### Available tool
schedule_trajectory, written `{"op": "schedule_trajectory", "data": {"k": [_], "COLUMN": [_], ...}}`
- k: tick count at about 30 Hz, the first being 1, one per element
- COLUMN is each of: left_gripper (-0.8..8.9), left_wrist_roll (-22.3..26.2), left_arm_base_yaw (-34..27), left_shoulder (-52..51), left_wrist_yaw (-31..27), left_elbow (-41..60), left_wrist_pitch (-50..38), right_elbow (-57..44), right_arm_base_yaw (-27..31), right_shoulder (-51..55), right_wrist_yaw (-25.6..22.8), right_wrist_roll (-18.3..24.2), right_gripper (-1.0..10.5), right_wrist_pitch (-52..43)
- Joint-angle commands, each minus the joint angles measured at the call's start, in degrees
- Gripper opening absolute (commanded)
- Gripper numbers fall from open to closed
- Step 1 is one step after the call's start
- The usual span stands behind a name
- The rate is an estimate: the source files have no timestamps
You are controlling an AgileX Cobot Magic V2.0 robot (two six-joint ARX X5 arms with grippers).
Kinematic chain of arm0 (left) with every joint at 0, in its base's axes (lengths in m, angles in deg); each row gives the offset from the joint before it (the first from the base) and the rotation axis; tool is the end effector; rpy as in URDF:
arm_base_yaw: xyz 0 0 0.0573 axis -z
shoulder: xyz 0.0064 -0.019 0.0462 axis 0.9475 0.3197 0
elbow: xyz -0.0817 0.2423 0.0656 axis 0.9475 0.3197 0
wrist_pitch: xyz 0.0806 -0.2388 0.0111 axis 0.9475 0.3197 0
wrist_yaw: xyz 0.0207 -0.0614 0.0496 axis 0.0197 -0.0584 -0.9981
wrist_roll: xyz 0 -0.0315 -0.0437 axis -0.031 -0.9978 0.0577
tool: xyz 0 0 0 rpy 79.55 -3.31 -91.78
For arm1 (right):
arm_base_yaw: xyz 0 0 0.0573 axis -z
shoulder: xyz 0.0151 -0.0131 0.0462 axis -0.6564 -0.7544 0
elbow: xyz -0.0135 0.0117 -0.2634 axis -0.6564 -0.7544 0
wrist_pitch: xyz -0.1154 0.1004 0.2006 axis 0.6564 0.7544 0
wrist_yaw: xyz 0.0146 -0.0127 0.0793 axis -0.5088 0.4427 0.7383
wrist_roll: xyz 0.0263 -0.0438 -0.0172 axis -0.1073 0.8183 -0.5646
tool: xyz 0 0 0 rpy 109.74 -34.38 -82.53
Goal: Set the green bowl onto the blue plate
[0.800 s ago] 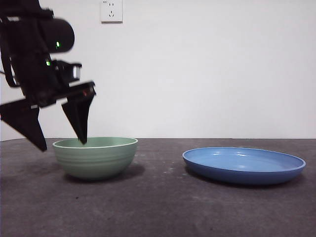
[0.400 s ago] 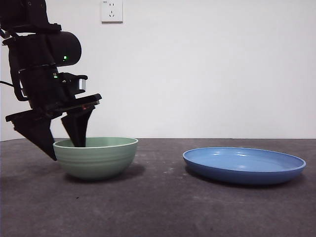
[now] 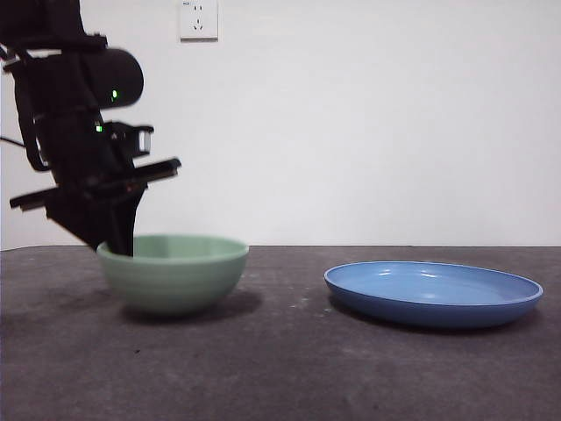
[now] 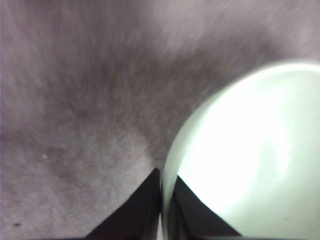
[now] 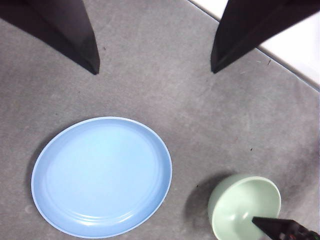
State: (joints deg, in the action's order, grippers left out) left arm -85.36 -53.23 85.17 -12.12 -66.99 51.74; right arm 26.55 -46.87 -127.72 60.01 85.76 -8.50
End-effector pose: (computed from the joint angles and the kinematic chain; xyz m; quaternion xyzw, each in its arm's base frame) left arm 0.3270 -0.1114 0.2075 -0.0031 0.5562 -0.1572 0.8161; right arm 0.1069 0.0241 0.3180 0.0580 0.4117 0.2642 0.8702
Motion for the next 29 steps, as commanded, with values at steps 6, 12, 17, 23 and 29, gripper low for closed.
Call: {"op": "schedule_trajectory", "data": {"k": [6,12,17,23,29], "left_gripper": [0.15,0.15,0.15,0.15,0.15], "left_wrist_roll": [-3.7,-6.0,-7.3,-7.6,-7.9], "left_arm_base_yaw": [1.0,4.7,9.6,13.9,17.4], "left_shoulder": [-5.7,-7.3,-6.9,-2.7,5.4], "left_wrist_yaw": [0.1,2.7,2.6,2.6,2.2], "left_elbow": [-1.7,-5.6,-10.6,-16.7,-23.4], "left_wrist_pitch": [-2.0,-0.7,-1.5,-1.8,-0.6], "right_elbow": [1.2,1.2,1.2,1.2,1.2], "right_arm_base_yaw": [-0.1,-0.1,-0.1,-0.1,-0.1], "right_shoulder": [-0.2,-0.2,-0.2,-0.2,-0.2], "right_wrist_yaw": [0.2,0.1,0.2,0.1,0.2], "right_wrist_roll": [-0.4,-0.5,-0.5,-0.7,-0.9], "right_gripper": [3.5,3.5,3.5,3.5,3.5], "right_wrist_pitch": [-0.5,-0.5,-0.5,-0.5,-0.5]}}
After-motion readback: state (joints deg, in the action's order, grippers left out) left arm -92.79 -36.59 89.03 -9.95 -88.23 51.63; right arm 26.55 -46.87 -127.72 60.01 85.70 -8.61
